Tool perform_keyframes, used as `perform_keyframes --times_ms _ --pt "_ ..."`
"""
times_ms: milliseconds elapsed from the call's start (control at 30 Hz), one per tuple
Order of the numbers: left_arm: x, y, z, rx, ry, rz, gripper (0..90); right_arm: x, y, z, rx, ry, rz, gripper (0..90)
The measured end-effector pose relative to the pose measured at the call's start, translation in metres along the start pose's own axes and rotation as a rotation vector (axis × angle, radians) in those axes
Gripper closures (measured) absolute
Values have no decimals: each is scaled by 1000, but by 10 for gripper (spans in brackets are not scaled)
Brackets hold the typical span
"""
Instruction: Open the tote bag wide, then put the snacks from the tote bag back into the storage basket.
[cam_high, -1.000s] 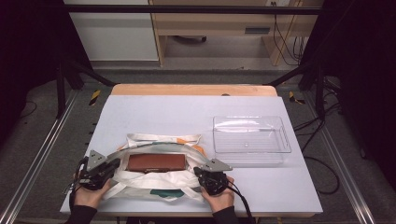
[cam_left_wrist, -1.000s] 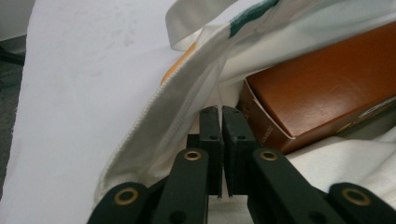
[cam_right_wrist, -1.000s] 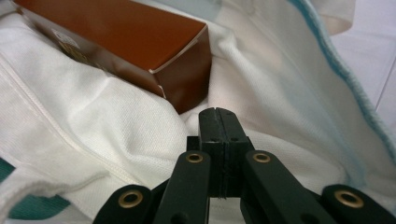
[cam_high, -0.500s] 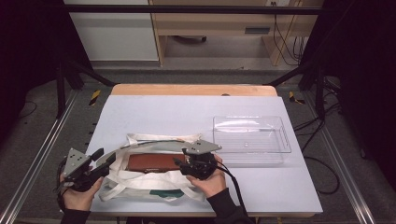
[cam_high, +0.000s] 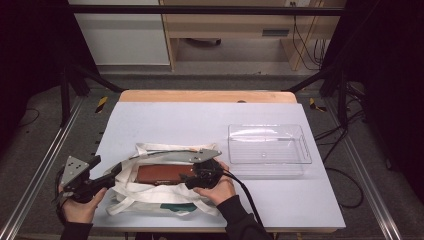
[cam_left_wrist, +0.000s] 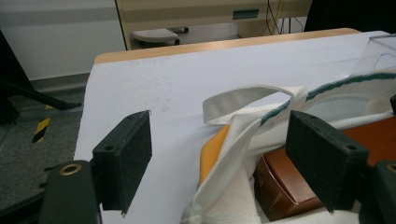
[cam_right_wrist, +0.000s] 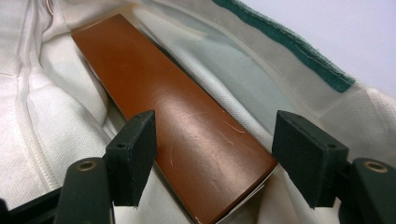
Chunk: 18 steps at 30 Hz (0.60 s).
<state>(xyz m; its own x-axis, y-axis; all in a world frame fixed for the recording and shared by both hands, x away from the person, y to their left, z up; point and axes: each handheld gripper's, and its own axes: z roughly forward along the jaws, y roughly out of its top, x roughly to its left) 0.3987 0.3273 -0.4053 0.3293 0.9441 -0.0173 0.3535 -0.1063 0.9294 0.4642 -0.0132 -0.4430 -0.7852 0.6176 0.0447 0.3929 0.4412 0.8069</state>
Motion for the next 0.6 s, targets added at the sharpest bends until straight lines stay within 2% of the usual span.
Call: perform_keyframes --times_ms 100,200,467,600 --pt "4 1 0 6 2 -22 222 -2 0 0 4 16 2 311" --pt "7 1 0 11 8 -30 224 0 0 -1 10 20 -24 285" --pt "5 0 1 14 -6 -29 229 0 -1 4 37 16 -47 236" --pt "5 -1 2 18 -5 -29 235 -3 -2 8 64 45 -41 225"
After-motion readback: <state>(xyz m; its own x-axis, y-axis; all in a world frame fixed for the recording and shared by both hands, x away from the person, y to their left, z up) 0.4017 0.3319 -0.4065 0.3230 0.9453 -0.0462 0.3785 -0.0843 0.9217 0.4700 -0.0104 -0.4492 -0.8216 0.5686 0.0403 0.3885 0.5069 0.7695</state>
